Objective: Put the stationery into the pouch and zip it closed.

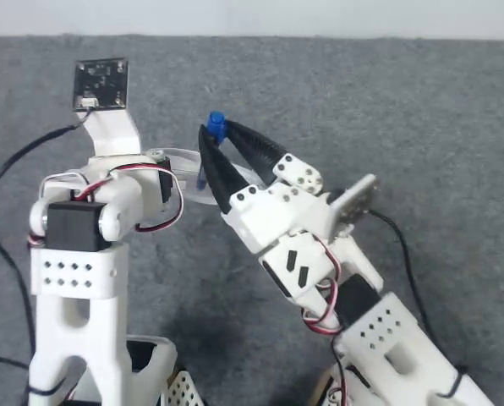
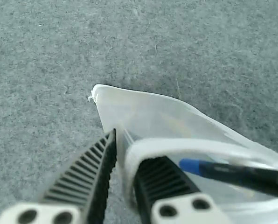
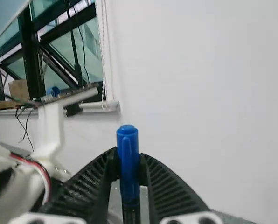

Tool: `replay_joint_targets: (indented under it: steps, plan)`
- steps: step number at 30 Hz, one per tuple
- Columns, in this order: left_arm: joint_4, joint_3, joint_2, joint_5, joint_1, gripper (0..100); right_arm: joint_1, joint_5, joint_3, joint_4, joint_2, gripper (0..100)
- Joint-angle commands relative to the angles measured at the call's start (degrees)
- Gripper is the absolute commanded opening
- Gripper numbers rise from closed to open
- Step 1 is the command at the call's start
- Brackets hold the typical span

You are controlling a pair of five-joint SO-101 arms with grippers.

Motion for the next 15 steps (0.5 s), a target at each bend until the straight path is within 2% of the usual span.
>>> replay_joint_targets:
  steps: [1, 6, 11, 15]
  plan:
    - [-0.79, -0.40, -0.44, -0.53, 0.18, 1, 0.48, 2.02, 1.05, -5.58, 1.63, 0.6]
    - [-0.79, -0.40, -0.44, -0.53, 0.18, 1, 0.13, 10.73, 4.92, -11.21, 5.58, 0.6]
    - [-0.79, -0.40, -0.44, -0.53, 0.18, 1, 0.13, 12.57, 5.45, -12.00, 9.36, 1.8]
    - [-0.79, -0.31, -0.44, -0.53, 0.18, 1, 0.40, 12.57, 5.71, -11.82, 9.54, 13.8]
